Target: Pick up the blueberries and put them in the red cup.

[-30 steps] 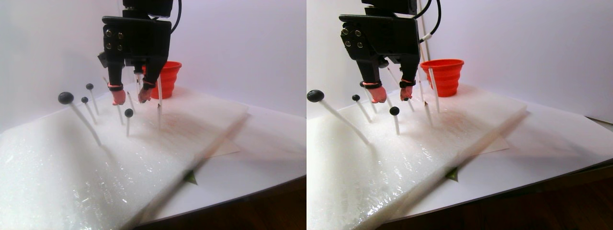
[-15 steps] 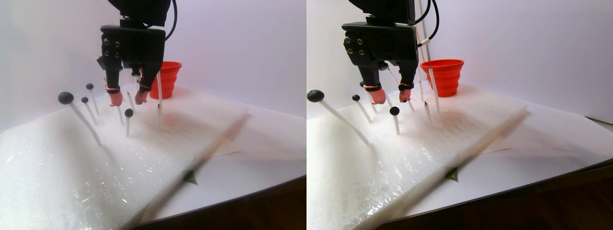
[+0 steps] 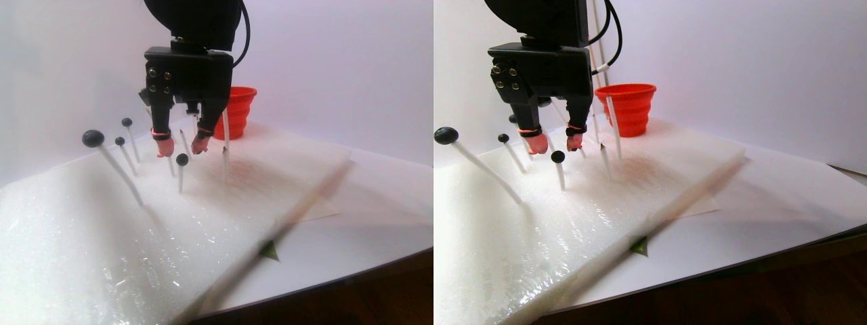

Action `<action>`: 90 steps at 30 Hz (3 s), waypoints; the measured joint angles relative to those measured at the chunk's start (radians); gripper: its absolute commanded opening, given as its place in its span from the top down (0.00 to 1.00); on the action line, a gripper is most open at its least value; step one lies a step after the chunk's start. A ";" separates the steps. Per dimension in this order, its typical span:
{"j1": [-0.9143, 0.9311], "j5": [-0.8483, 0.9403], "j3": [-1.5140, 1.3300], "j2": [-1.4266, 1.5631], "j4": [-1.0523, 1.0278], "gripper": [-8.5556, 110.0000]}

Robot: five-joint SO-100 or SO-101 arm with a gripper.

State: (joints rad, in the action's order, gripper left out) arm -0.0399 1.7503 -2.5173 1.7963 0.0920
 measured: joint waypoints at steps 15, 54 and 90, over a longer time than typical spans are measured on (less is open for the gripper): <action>-0.015 0.000 0.012 -0.083 0.069 0.77; -0.015 0.000 0.020 -0.123 0.112 0.83; 0.011 0.051 0.018 0.094 -0.092 0.83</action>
State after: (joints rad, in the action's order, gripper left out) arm -0.0291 1.8009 -2.4989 1.8899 0.0000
